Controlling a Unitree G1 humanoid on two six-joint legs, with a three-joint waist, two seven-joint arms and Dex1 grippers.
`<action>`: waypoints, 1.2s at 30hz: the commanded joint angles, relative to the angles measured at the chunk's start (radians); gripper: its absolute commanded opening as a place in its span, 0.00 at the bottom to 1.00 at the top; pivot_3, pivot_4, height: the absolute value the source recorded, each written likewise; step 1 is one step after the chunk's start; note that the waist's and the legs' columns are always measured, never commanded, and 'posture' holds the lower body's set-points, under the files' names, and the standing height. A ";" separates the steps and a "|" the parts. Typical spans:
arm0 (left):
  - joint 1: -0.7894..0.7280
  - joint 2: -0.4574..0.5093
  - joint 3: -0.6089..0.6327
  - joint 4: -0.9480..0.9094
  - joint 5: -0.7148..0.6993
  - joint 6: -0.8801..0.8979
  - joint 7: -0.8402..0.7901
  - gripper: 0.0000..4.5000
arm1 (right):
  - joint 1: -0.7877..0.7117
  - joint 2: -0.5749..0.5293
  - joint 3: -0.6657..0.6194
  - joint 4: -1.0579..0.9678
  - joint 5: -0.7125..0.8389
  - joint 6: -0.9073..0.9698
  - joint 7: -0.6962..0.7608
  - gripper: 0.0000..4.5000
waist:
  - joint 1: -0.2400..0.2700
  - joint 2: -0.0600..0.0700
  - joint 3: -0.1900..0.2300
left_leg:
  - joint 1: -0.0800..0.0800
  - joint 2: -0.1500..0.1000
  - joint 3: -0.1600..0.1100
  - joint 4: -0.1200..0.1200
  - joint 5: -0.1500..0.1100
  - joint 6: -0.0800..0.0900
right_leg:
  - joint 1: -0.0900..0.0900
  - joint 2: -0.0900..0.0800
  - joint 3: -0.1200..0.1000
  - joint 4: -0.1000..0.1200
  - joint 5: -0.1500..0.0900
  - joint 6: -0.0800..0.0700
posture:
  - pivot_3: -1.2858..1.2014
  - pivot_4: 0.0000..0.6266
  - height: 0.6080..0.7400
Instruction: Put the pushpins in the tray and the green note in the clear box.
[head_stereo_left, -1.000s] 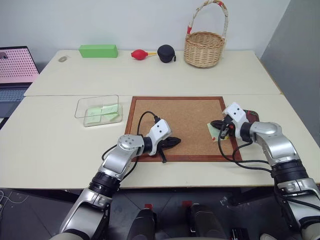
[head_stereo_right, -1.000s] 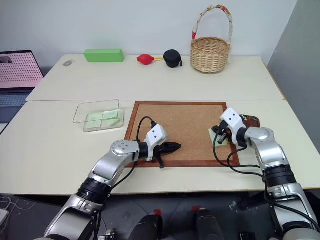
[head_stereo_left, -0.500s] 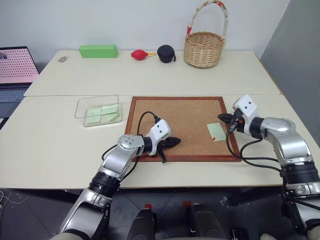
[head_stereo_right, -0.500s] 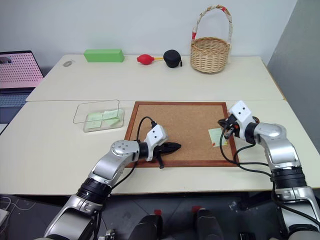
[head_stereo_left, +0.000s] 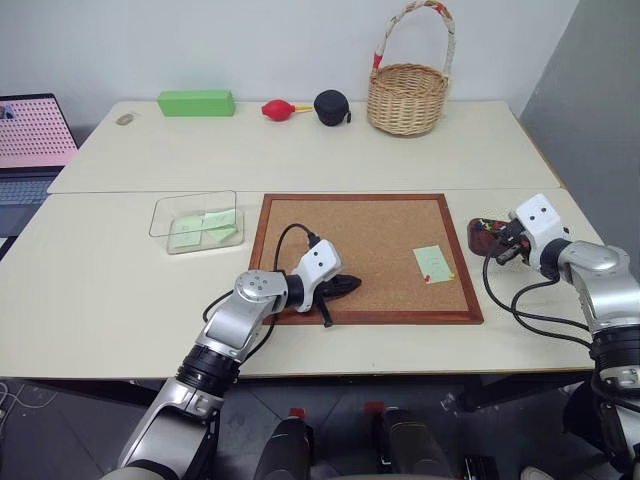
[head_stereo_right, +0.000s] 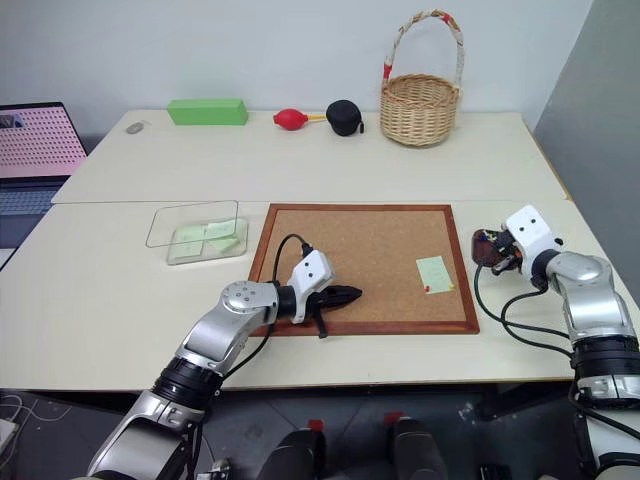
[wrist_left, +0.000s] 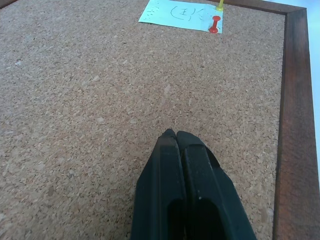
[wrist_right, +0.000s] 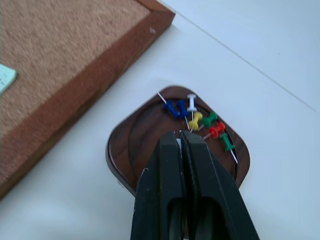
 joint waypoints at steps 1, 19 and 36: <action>0.024 0.010 -0.041 0.034 0.038 0.023 -0.018 0.00 | -0.051 -0.014 -0.002 0.049 -0.033 -0.056 -0.031 0.11 | 0.000 0.000 0.000 | 0.000 0.000 0.000 0.000 0.000 0.000 | 0.000 0.000 0.000 0.000 0.000 0.000 | 0.52 0.24 1.00; 0.030 0.013 -0.035 0.035 0.044 0.021 -0.020 0.00 | 0.048 -0.031 -0.093 -0.145 0.122 0.025 0.111 0.62 | 0.002 0.000 0.000 | 0.000 0.000 0.000 0.000 0.000 0.000 | 0.000 0.000 0.001 0.000 0.000 0.000 | 0.52 0.24 1.00; 0.017 0.011 -0.035 0.054 0.052 0.009 -0.034 0.00 | 0.247 0.018 -0.045 -0.435 0.254 0.186 0.161 0.62 | 0.000 0.001 -0.002 | 0.001 0.000 0.000 0.000 0.000 0.001 | 0.001 0.000 0.000 0.000 0.000 0.000 | 0.52 0.24 1.00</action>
